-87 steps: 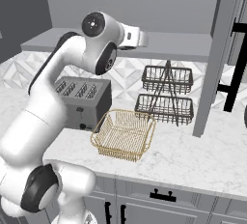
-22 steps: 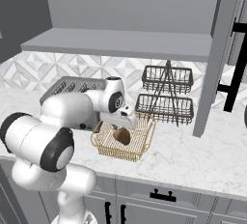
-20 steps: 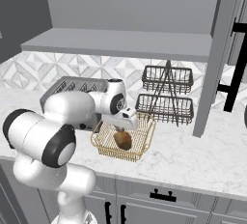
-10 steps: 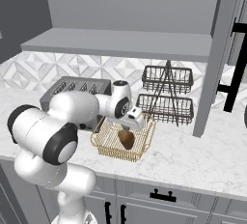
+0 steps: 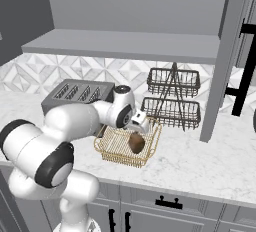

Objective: Open the cabinet, pick up the bread from the cabinet and place it in the basket. Then move the basket to the dining counter.

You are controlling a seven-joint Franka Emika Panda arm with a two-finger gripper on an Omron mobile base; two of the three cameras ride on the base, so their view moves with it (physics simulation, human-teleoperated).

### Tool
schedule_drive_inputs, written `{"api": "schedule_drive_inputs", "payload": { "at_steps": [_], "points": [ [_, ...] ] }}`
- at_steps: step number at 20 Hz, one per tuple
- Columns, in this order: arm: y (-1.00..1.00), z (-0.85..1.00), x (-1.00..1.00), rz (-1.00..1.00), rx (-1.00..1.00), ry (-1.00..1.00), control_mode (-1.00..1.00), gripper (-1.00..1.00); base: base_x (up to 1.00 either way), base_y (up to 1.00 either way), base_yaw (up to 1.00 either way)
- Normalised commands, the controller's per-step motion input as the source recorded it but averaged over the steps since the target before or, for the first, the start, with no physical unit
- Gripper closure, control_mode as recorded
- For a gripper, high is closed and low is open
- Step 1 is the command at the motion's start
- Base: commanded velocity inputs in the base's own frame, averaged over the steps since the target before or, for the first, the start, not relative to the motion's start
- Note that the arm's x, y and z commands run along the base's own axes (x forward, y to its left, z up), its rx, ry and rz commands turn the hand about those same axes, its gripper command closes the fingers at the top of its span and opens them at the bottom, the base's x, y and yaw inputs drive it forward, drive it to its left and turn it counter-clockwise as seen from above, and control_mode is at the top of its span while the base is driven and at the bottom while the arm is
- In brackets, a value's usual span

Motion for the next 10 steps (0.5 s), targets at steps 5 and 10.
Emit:
{"api": "schedule_drive_inputs", "payload": {
  "at_steps": [5,10],
  "points": [
    [0.00,0.63,-0.02,-0.02,-0.03,0.00,-1.00,-1.00,0.00,0.00,0.00],
    [-0.20,0.42,-0.37,-0.16,0.00,0.10,-1.00,-1.00,0.00,0.00,0.00]
  ]
}}
